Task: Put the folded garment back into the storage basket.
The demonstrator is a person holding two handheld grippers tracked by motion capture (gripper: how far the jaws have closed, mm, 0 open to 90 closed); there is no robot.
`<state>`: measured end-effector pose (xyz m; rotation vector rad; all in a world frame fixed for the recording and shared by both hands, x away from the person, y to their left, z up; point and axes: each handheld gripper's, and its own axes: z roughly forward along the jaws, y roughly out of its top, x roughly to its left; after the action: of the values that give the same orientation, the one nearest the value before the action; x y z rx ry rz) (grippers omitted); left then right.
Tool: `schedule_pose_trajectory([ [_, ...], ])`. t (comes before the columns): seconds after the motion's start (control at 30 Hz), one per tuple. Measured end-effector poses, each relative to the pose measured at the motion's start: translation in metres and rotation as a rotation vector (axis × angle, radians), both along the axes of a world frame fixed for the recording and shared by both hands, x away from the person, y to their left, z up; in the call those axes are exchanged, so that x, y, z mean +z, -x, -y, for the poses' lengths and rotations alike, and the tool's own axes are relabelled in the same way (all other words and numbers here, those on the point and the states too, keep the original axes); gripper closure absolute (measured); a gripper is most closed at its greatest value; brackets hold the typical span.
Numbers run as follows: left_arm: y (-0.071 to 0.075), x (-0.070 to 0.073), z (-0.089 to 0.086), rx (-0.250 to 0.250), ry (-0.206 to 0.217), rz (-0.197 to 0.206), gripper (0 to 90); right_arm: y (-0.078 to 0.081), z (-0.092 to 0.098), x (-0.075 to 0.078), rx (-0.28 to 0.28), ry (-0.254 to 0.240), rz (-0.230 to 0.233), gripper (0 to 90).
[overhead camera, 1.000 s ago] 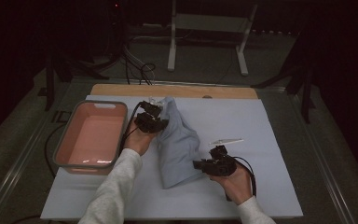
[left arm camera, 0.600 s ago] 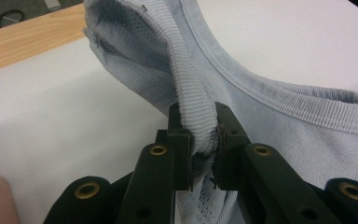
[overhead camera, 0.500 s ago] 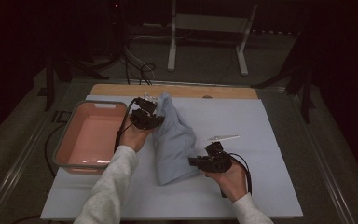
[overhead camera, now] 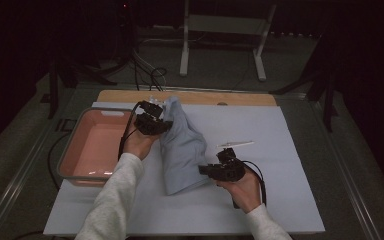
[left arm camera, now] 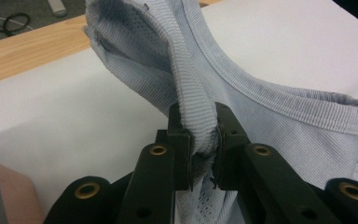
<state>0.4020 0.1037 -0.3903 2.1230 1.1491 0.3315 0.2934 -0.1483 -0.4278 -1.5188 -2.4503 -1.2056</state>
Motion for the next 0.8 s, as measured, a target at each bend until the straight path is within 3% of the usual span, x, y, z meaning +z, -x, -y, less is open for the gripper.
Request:
schedule_pose_trajectory([
  [0.47,-0.006,0.01,-0.013,0.019,0.04,0.009,81.0,-0.009,-0.013,0.009,0.005,-0.041,-0.006,79.8],
  [0.8,-0.01,0.018,-0.021,0.027,0.037,0.014,80.9,-0.014,-0.024,0.015,0.015,-0.059,-0.008,79.8],
])
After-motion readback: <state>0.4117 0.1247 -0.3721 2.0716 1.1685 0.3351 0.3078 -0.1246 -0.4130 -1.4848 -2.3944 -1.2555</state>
